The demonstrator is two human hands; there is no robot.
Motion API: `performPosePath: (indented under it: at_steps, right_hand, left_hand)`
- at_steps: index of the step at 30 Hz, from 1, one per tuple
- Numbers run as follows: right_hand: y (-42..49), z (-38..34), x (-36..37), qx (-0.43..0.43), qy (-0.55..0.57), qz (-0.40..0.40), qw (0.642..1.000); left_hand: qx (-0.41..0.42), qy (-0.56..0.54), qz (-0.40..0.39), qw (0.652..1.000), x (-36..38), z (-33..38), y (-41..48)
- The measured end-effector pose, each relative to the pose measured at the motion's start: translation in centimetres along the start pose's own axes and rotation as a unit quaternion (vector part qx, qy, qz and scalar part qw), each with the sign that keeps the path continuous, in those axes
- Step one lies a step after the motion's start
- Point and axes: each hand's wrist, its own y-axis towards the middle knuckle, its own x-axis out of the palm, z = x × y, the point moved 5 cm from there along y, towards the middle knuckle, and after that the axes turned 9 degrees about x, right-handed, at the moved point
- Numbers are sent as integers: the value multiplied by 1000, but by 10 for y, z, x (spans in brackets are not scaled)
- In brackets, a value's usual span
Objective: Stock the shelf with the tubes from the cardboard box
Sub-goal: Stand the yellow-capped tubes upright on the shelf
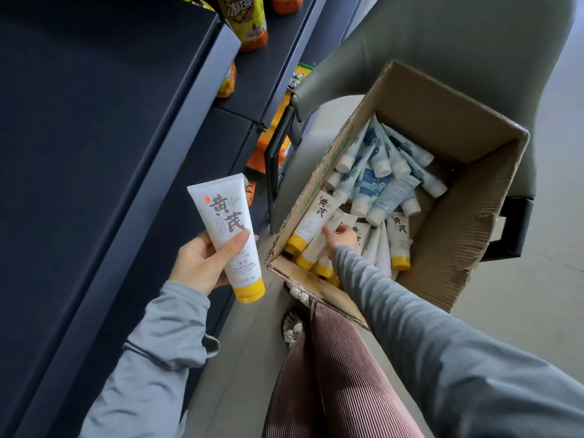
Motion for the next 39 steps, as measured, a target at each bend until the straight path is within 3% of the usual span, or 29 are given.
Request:
performPosePath:
  at_steps: [4,11,16,21,26,31,35,39]
  right_hand:
    - [-2,3,-2,-19,15,21,999]
    - [-14,15,-27,-21,188,-74,979]
    - [-46,-6,-46,-17,331,-213,919]
    - [-97,-31,-61,6,404,-278,872]
    - [-161,-49,-70,-20,351,-364,862]
    - [-232,-63,-90,-147,258,-440,847]
    - [-292,-80,-114,-271,180,-439,837]
    - [-352,-97,-139,-375,156,-431,806]
  left_hand:
    - [3,-14,13,1000,-6,0,-3]
    - [9,-10,-5,1000,-5,4,-13]
    - [26,-12,-3,1000,-2,15,-23]
    - [52,-19,-10,998,3,36,-39]
    - [92,-2,-41,995,8,63,-57]
    - [153,1,-54,987,4,97,-88]
    - [234,30,-36,971,-7,135,-121]
    - [322,66,-14,944,-18,180,-157]
